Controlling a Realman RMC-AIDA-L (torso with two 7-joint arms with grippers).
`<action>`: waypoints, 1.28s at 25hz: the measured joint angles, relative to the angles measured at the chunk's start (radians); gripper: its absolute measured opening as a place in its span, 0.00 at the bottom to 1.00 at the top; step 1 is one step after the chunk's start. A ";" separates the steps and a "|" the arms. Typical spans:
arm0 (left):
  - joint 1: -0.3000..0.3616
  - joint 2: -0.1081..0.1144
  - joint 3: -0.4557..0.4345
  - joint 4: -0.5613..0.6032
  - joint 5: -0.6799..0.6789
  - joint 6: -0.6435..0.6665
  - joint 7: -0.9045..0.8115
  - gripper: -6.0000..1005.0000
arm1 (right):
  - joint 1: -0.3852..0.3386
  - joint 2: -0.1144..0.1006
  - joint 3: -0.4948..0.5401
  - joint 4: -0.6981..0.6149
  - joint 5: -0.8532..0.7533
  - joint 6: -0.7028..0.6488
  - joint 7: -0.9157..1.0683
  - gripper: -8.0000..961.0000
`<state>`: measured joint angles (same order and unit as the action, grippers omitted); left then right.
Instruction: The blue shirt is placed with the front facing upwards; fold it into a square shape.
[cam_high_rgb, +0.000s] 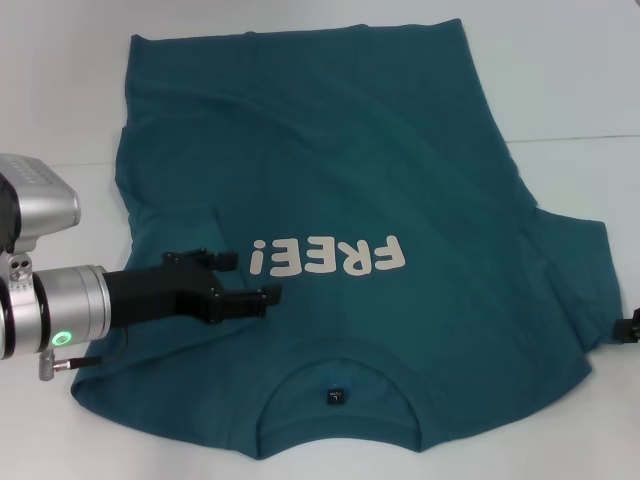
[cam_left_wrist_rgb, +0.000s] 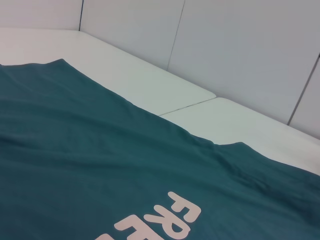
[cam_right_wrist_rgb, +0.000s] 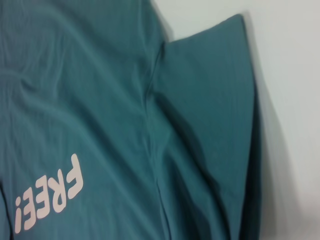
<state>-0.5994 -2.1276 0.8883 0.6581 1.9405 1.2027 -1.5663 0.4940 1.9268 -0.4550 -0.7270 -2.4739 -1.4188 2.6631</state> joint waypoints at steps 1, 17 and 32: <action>0.000 0.000 0.000 0.000 0.000 0.000 -0.001 0.90 | -0.001 -0.003 0.001 0.000 0.000 0.000 0.000 0.02; 0.000 0.000 0.001 0.000 0.000 -0.005 -0.001 0.90 | -0.005 -0.027 0.088 -0.104 0.016 -0.100 0.012 0.02; 0.006 0.000 -0.001 -0.002 0.000 -0.008 -0.001 0.90 | 0.055 -0.035 0.083 -0.179 0.018 -0.149 0.050 0.02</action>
<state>-0.5936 -2.1276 0.8869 0.6564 1.9405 1.1944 -1.5677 0.5490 1.8916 -0.3716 -0.9059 -2.4557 -1.5677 2.7128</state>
